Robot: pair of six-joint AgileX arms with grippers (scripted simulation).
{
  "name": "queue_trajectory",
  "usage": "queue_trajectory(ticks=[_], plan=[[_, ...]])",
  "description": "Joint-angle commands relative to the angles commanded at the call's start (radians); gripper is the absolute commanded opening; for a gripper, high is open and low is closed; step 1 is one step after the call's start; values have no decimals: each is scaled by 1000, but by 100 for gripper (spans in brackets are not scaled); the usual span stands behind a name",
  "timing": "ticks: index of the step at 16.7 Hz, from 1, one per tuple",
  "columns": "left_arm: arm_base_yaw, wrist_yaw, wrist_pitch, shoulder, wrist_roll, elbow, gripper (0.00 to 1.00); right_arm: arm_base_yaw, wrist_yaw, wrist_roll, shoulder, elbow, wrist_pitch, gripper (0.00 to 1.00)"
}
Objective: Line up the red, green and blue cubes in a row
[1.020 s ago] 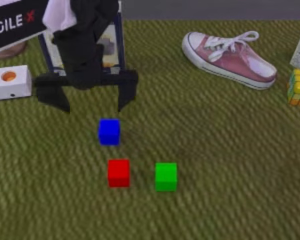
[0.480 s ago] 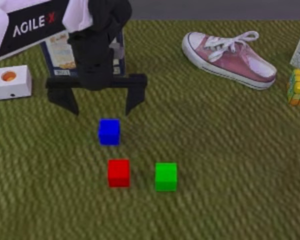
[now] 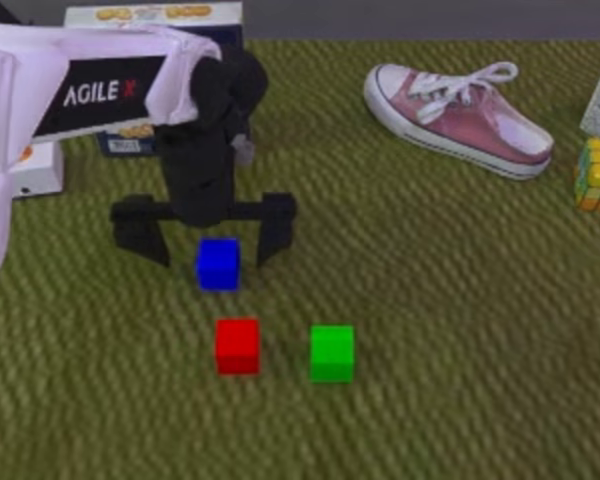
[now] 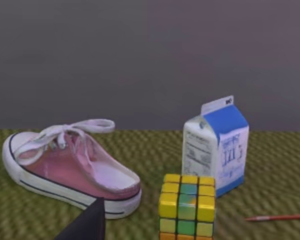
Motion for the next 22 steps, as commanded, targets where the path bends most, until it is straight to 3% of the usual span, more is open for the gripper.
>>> queue_trajectory(ticks=[6,19,22], plan=[[-1,0,34,15,0,-26,100,0,0,0,0,0,0,100],[-1,0,34,15,0,-26,2,0,0,0,0,0,0,100],[-1,0,34,15,0,-26,0,0,0,0,0,0,0,100]])
